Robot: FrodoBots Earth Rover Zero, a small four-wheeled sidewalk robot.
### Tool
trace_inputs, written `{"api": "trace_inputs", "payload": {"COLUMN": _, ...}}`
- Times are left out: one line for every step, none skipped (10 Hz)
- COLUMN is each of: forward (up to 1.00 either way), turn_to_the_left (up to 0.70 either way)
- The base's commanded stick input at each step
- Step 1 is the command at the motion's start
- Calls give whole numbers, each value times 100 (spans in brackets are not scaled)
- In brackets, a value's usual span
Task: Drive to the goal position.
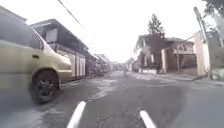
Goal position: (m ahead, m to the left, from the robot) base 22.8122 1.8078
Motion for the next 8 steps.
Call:
{"api": "trace_inputs", "payload": {"forward": 70, "turn_to_the_left": 0}}
{"api": "trace_inputs", "payload": {"forward": 70, "turn_to_the_left": 0}}
{"api": "trace_inputs", "payload": {"forward": 70, "turn_to_the_left": 0}}
{"api": "trace_inputs", "payload": {"forward": 70, "turn_to_the_left": 0}}
{"api": "trace_inputs", "payload": {"forward": 70, "turn_to_the_left": 0}}
{"api": "trace_inputs", "payload": {"forward": 70, "turn_to_the_left": 0}}
{"api": "trace_inputs", "payload": {"forward": 70, "turn_to_the_left": 0}}
{"api": "trace_inputs", "payload": {"forward": 70, "turn_to_the_left": 0}}
